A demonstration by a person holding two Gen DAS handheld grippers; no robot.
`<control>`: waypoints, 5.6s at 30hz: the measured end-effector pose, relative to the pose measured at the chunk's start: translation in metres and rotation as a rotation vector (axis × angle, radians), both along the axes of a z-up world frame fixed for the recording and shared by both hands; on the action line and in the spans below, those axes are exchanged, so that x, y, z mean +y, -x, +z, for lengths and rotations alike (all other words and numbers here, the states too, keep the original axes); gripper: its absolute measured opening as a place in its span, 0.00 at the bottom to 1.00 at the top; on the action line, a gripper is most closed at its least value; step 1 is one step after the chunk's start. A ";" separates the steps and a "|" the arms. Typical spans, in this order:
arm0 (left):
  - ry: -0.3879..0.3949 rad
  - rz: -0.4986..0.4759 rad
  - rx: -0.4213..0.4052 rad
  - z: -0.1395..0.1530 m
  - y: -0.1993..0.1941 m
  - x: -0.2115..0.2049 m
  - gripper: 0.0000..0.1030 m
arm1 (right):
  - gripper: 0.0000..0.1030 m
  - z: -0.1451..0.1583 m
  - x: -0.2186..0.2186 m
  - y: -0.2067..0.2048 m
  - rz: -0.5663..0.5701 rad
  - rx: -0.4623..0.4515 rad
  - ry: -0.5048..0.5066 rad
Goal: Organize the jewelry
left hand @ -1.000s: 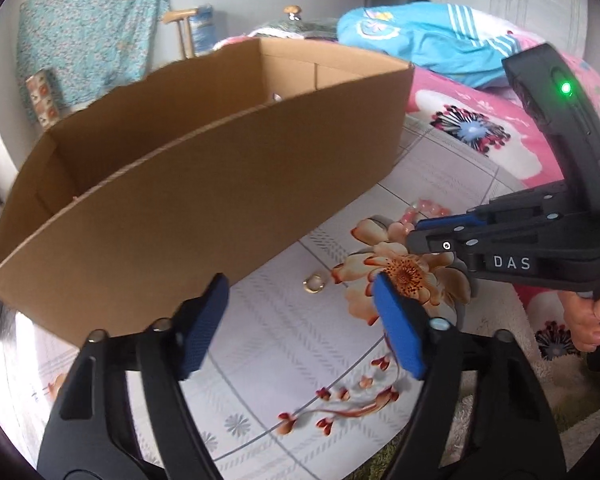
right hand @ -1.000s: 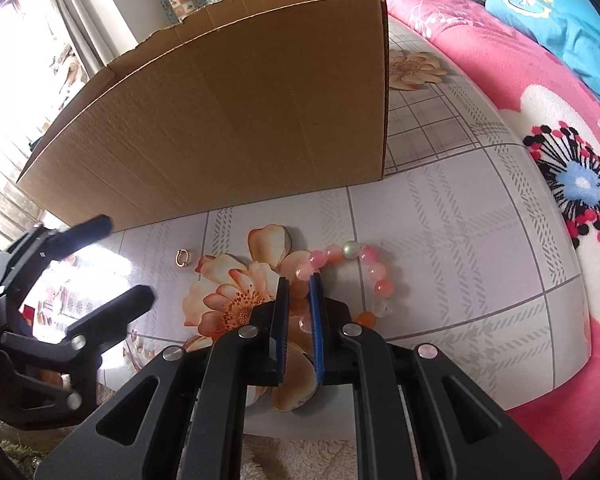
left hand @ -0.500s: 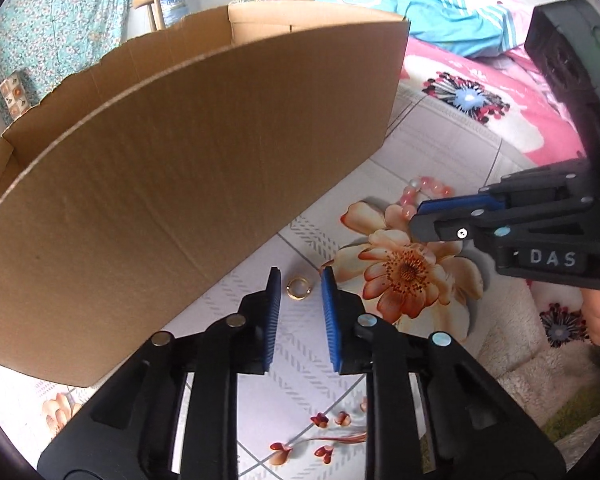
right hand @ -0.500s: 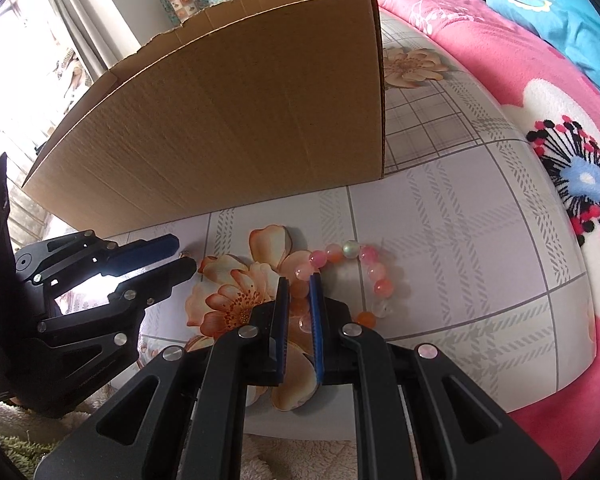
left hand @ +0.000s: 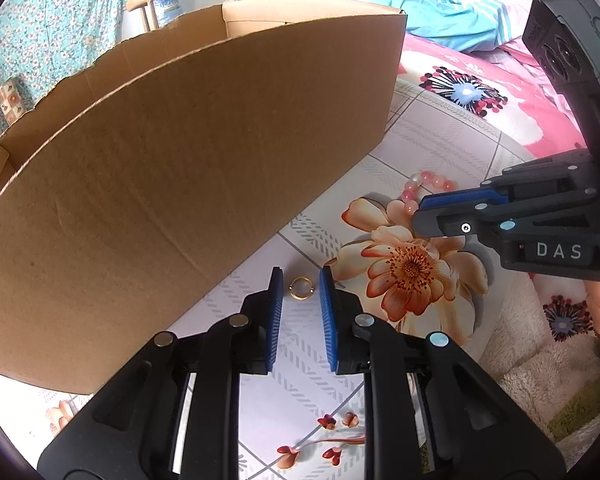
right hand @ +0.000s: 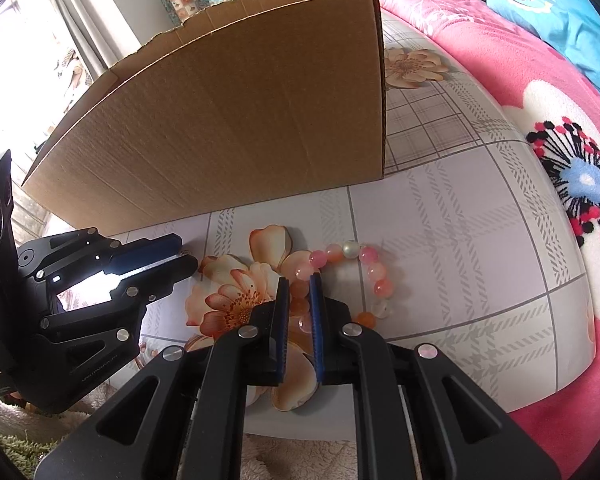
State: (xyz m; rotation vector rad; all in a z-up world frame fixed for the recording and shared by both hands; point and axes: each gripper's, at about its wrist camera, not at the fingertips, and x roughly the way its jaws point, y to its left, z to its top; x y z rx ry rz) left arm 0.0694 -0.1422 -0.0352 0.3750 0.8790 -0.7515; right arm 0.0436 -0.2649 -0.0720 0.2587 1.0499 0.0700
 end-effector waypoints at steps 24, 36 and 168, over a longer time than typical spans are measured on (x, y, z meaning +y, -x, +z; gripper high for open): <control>0.009 -0.003 0.003 0.002 0.000 0.001 0.11 | 0.10 -0.001 -0.006 0.003 -0.018 -0.015 -0.049; 0.049 -0.015 -0.037 0.027 0.007 0.002 0.11 | 0.10 0.014 -0.028 0.017 -0.057 -0.081 -0.120; -0.022 0.770 0.049 0.079 -0.032 0.095 0.92 | 0.94 0.097 0.029 -0.021 -0.012 -0.092 0.235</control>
